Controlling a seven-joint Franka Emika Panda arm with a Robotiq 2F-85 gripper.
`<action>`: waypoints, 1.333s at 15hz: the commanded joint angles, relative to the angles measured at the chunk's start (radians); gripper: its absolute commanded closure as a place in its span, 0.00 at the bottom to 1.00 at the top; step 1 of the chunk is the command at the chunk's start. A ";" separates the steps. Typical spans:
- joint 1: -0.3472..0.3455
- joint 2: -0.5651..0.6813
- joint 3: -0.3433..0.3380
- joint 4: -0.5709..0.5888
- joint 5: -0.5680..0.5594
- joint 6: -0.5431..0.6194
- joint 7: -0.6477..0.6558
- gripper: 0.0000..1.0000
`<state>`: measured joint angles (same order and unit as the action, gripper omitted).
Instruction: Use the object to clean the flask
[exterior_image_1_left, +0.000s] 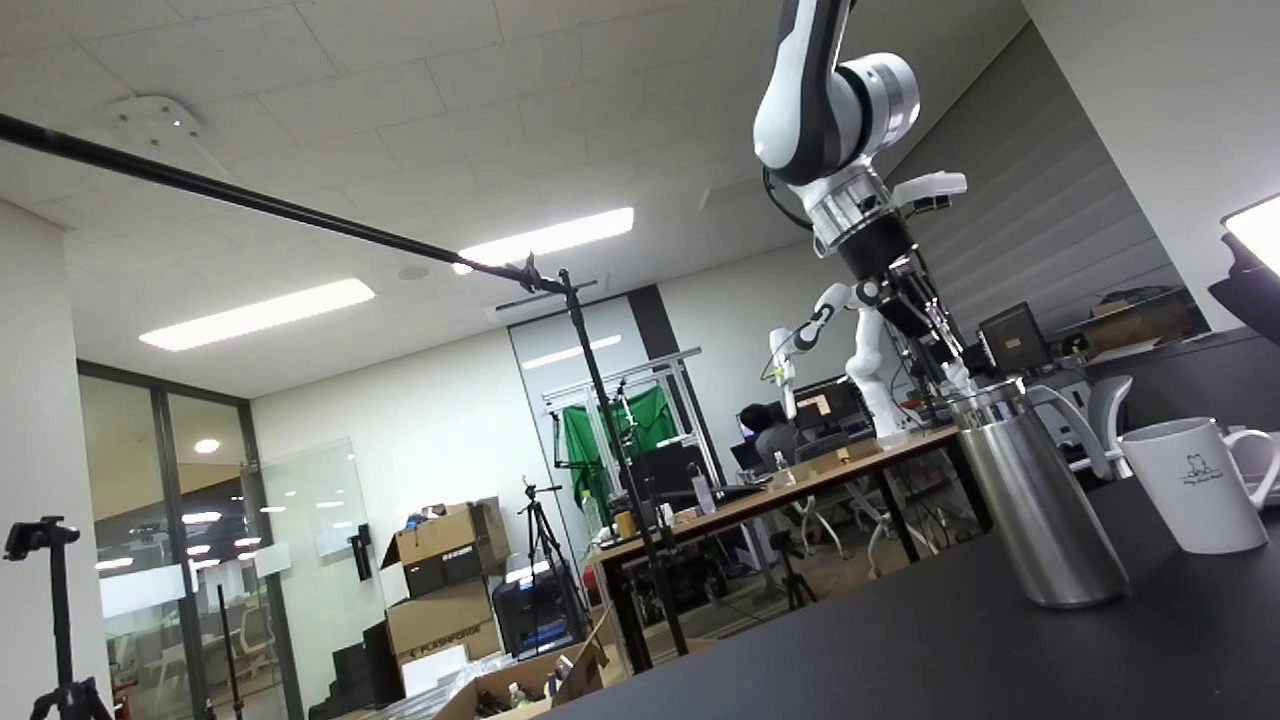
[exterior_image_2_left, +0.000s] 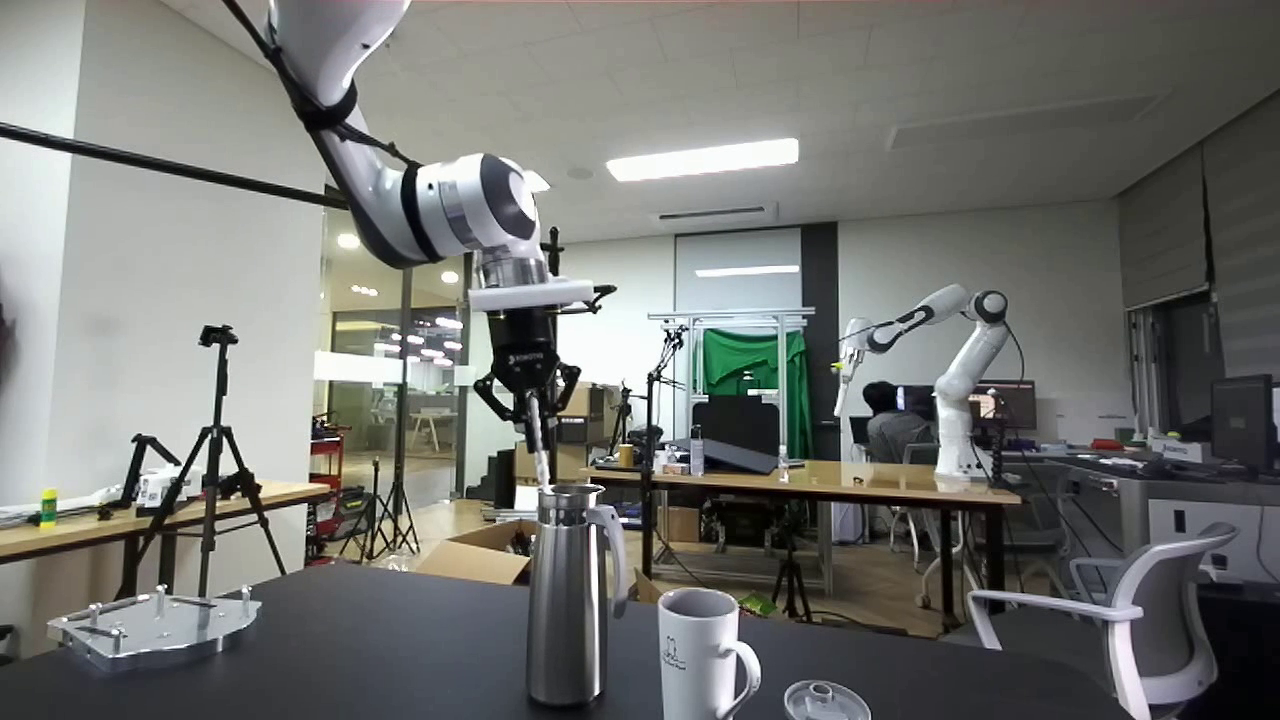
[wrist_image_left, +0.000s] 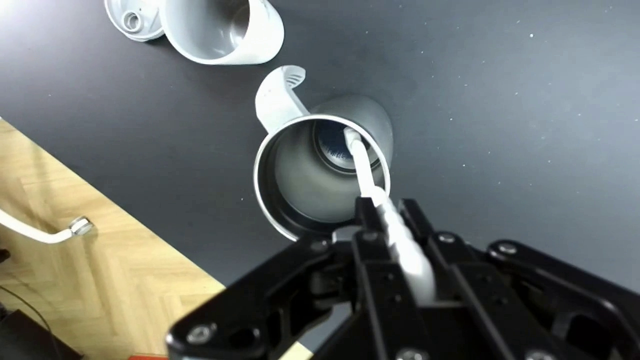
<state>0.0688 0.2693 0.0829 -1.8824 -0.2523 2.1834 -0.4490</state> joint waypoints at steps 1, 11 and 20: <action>0.009 -0.059 0.002 0.026 -0.031 -0.031 0.022 0.96; 0.005 -0.167 0.000 0.047 -0.024 -0.015 0.009 0.96; 0.005 -0.040 0.004 -0.039 -0.016 0.075 0.026 0.96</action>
<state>0.0752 0.2175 0.0844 -1.9176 -0.2685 2.2514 -0.4456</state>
